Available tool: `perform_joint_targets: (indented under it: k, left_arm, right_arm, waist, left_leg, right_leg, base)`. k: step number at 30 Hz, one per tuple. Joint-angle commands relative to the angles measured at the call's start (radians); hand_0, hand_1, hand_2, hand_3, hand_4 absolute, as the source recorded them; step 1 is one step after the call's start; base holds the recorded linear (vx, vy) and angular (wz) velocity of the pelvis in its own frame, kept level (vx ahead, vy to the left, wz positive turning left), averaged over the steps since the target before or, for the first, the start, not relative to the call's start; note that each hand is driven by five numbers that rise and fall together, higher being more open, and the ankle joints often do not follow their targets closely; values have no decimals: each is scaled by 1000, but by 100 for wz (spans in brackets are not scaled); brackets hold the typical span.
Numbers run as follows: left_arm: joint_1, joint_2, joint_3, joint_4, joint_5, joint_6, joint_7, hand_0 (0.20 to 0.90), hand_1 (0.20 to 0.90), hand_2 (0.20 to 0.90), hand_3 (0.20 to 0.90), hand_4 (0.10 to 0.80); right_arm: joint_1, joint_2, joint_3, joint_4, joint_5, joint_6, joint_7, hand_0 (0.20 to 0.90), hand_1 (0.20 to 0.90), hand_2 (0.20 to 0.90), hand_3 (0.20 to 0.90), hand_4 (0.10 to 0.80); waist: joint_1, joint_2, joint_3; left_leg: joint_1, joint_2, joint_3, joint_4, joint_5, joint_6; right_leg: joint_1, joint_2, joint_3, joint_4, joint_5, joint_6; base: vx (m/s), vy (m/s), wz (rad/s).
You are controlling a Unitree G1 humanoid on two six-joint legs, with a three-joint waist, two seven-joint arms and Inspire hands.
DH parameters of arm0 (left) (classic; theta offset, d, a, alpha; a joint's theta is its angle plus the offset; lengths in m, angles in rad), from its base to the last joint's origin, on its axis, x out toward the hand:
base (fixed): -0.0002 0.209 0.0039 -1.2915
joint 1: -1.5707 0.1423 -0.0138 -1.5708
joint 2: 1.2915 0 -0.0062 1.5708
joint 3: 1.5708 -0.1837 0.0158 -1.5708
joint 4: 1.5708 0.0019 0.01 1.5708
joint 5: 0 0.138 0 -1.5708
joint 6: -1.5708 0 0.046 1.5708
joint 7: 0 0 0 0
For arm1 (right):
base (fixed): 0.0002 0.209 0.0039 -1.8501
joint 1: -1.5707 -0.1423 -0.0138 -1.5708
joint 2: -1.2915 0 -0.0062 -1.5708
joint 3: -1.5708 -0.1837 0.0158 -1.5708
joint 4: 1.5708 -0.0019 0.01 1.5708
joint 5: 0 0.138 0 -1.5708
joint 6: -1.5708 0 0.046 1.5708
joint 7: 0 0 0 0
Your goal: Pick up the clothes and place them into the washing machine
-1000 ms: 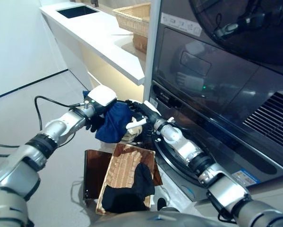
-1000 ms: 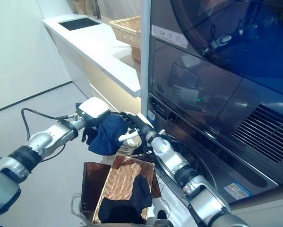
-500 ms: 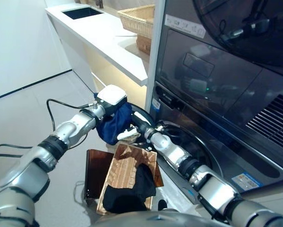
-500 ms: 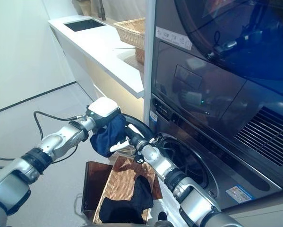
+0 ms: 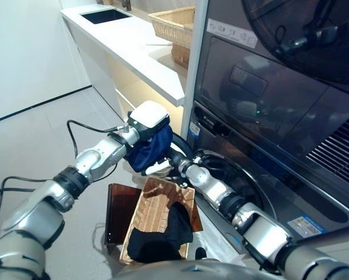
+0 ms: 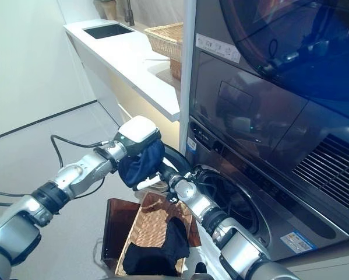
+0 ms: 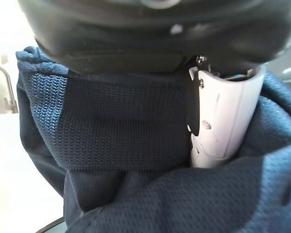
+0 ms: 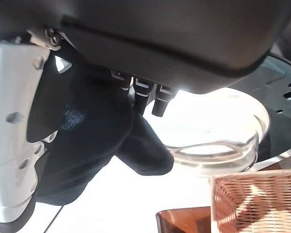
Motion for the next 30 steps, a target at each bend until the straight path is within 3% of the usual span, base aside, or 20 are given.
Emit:
perform_joint_targets:
  k: [1,15,23,30]
  left_arm:
    - [-124,-71,114,-32,-84,-14,55,200,200,200,200,300]
    - [-90,-100,153,-40,-133,-24,80,200,200,200,200,300]
    - [-78,-117,174,77,-92,23,155,200,200,200,200,300]
    - [-61,-138,193,70,-137,27,151,200,200,200,200,300]
  right_arm:
    - [-149,111,-12,66,31,-77,-17,900,900,900,900,800]
    - [-82,119,-89,75,292,-118,-3,900,900,900,900,800]
    - [35,175,-174,98,640,-157,42,900,900,900,900,800]
    - [60,195,-189,122,691,-152,39,900,900,900,900,800]
  waist:
    - [32,-2,-122]
    - [38,3,-120]
    - [33,9,-120]
    - [33,10,-120]
  left_leg:
    - [-17,-7,-2,0,-52,-45]
    - [-16,-9,-4,-1,-51,-45]
    - [-13,-9,1,0,-53,-45]
    - [-12,-9,3,0,-55,-45]
  right_leg:
    - [-35,-50,-7,95,-85,36]
    - [-31,-52,-17,93,-85,36]
    - [-30,-53,-15,92,-86,37]
    - [-31,-53,-15,94,-86,37]
  base:
    - [0,0,0]
    - [0,0,0]
    - [0,0,0]
    - [0,0,0]
